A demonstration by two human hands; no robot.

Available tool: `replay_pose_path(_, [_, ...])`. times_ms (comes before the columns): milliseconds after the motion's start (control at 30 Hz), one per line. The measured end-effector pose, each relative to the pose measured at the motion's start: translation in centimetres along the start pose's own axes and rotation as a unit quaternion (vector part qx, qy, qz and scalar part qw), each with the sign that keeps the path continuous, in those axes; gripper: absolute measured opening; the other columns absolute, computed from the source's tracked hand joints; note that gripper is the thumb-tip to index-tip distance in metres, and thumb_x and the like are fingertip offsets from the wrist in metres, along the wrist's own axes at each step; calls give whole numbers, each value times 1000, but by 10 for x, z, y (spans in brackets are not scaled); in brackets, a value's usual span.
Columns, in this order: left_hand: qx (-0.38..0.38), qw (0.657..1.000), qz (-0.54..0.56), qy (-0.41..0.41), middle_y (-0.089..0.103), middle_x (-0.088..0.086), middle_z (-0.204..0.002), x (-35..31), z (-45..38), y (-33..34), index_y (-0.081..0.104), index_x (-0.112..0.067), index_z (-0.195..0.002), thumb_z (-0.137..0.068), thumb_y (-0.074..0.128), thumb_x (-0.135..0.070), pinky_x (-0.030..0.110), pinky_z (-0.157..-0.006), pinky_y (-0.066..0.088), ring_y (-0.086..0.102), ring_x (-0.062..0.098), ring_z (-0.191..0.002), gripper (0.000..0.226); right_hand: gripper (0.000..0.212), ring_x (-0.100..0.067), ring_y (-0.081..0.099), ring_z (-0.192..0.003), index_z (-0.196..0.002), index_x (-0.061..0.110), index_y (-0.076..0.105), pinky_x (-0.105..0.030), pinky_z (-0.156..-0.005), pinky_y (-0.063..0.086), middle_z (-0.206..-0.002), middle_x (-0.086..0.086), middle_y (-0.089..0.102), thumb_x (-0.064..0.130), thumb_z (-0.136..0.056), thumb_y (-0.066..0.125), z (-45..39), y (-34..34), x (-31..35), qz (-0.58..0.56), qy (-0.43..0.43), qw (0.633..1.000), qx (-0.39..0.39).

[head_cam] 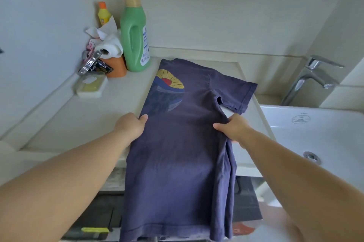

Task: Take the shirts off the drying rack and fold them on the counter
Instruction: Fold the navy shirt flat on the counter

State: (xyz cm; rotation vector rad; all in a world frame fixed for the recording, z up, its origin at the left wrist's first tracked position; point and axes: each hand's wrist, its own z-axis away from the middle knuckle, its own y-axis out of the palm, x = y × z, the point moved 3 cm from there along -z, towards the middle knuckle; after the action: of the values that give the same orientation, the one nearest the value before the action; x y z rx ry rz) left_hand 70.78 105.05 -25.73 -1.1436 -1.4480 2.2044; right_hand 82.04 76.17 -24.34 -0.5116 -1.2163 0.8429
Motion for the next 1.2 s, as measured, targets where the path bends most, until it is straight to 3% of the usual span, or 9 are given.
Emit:
replay_pose_path(133, [24,997,67,-40,61,8,-92,18,36,3,61,-7,-94,-90,60,-38,31,-70,45,58,28,-82,32,30,-20,52,-57,-75,9,48,-25,-46,37,-75,-8,57,29,-76,71,37,0,-12,71,-15,997,7])
replay_pose_path(233, [12,994,99,-36,63,10,-93,25,62,2,62,-5,-90,-88,64,-30,33,-72,48,60,29,-85,25,21,-22,56,-54,-74,11,52,-26,-50,51,-65,-10,59,24,-79,67,69,4,-21,55,8,995,87])
replay_pose_path(367, [31,983,173,-44,67,11,-93,30,83,1,65,-6,-88,-85,68,-23,37,-80,54,63,29,-86,17,12,-29,65,-58,-77,6,59,-33,-62,60,-67,-15,67,17,-74,58,96,4,-21,111,-19,989,97])
replay_pose_path(467, [65,972,219,-63,67,9,-98,34,100,7,64,-9,-95,-85,68,-19,38,-83,54,64,28,-92,14,14,-28,63,-54,-70,3,60,-30,-61,57,-63,-15,67,7,-73,47,108,8,-28,125,-26,987,96])
replay_pose_path(667, [74,970,229,-45,61,11,-116,57,104,18,56,-7,-116,-96,51,-21,40,-86,53,59,31,-103,25,12,-26,59,-58,-68,3,59,-28,-60,47,-64,-13,63,9,-78,54,103,-5,-75,-91,67,992,52])
replay_pose_path(733, [71,965,248,-40,62,12,-116,63,109,23,57,-6,-118,-97,51,-24,38,-82,52,60,30,-102,28,5,-25,60,-68,-81,8,62,-29,-70,47,-78,-9,65,13,-79,62,111,12,-88,-144,91,980,107])
replay_pose_path(833, [109,952,280,-64,64,7,-114,72,122,36,59,-11,-117,-93,58,-33,38,-83,53,61,28,-103,33,25,-26,64,-94,-102,13,64,-39,-91,52,-99,-5,69,15,-79,72,120,44,-101,-224,98,961,131])
replay_pose_path(1000, [122,948,289,-58,63,7,-116,83,136,45,59,-14,-117,-97,50,-31,39,-87,51,60,28,-105,28,38,-30,63,-99,-110,9,62,-47,-93,51,-105,-9,68,15,-75,76,126,55,-108,-278,53,959,12])
replay_pose_path(1200, [123,908,394,-66,64,6,-114,90,148,39,59,-16,-112,-93,57,-37,40,-91,51,61,24,-101,28,34,-29,68,-97,-104,6,67,-43,-94,52,-100,-11,73,17,-74,80,155,67,-111,-243,120,945,183])
